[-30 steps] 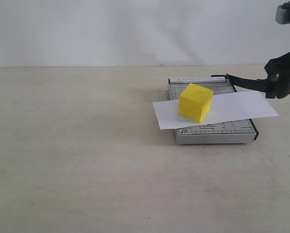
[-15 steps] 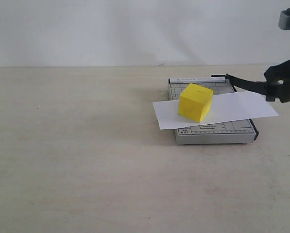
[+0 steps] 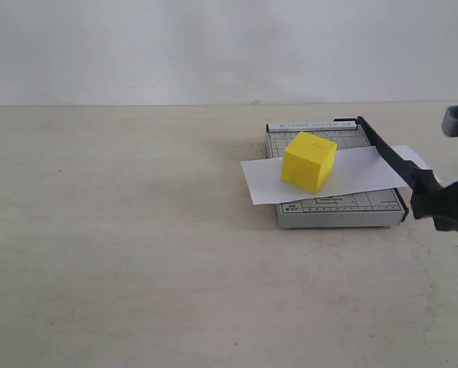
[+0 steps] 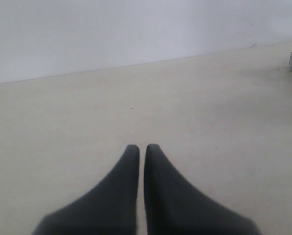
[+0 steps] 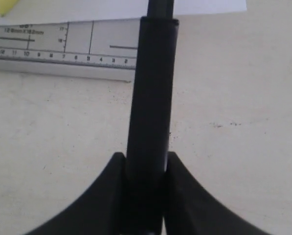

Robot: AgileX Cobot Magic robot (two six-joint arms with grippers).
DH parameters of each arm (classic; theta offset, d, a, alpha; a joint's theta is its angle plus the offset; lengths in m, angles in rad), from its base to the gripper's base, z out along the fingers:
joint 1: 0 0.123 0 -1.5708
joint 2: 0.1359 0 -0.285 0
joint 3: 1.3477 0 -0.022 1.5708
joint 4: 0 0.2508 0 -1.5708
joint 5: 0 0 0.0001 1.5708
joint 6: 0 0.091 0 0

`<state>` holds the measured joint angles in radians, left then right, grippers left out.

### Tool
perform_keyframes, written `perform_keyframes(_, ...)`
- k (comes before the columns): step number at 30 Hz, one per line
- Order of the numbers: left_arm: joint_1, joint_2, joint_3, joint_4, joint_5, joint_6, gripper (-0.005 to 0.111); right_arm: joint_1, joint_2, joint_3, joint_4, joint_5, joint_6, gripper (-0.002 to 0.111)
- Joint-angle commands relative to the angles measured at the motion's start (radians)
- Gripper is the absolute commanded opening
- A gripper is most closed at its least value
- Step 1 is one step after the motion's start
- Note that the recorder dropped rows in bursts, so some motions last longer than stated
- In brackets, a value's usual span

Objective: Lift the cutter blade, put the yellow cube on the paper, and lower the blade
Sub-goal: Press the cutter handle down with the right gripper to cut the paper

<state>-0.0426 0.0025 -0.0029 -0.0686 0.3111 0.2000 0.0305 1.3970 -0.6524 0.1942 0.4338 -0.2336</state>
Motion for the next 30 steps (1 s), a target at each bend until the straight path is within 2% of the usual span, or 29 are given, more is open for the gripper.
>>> perform_keyframes(1, -0.001, -0.002, 0.003, -0.010, -0.009, 0.003, 0.004, -0.001, -0.002, 0.120, 0.011, 0.064, -0.023, 0.003)
perform_keyframes(14, -0.001, -0.002, 0.003, -0.010, -0.009, 0.003, 0.004, -0.001, 0.056, 0.185, 0.018, -0.050, -0.023, 0.003)
perform_keyframes(30, -0.001, -0.002, 0.003, -0.010, -0.009, 0.003, 0.004, -0.001, 0.143, 0.187, 0.028, -0.157, -0.028, 0.003)
